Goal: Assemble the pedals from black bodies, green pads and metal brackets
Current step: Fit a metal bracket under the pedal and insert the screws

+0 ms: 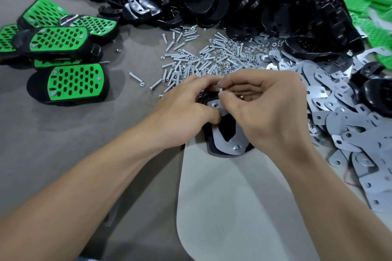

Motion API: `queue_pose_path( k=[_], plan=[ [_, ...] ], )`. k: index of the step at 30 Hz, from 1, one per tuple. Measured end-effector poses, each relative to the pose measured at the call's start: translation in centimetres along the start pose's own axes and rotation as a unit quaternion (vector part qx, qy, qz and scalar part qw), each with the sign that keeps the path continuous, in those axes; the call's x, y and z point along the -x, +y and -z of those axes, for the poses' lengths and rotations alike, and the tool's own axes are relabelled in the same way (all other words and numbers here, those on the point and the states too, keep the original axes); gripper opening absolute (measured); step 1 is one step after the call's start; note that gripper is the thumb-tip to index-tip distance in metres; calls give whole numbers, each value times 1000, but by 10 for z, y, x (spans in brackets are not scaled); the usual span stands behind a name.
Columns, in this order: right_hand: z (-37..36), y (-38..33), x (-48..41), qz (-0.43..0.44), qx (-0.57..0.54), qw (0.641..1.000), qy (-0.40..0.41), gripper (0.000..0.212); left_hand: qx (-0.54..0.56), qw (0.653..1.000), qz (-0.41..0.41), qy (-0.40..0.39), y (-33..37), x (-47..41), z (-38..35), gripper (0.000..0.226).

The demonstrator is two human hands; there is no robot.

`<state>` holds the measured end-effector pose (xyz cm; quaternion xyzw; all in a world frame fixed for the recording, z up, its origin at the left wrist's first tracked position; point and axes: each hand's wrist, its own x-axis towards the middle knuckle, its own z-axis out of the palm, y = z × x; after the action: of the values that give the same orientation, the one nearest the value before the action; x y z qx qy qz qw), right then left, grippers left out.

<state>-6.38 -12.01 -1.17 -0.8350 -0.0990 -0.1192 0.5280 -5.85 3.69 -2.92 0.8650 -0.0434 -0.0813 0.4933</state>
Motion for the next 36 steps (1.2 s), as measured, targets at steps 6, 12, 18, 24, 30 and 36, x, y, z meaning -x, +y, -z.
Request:
queue_pose_path(
  k=[6,12,18,24,30,36],
  plan=[
    [15,-15,-17,44,150,980,-125,24,37,999,-9,17,0,1,1,73],
    [19,-21,-29,33,172,963,-205,26,46,999,2,12,0,3,5,76],
    [14,-21,-31,19,171,960,-223,20,61,998,8,-8,-3,2,8,78],
    [16,-19,-34,-1,147,961,-234,22,68,997,-7,-29,-5,3,13,78],
    [12,-16,-33,-32,123,965,-232,18,84,995,-28,-52,-9,3,16,71],
    [12,-9,-33,6,157,956,-248,16,90,994,-40,-49,-10,3,17,68]
  ],
)
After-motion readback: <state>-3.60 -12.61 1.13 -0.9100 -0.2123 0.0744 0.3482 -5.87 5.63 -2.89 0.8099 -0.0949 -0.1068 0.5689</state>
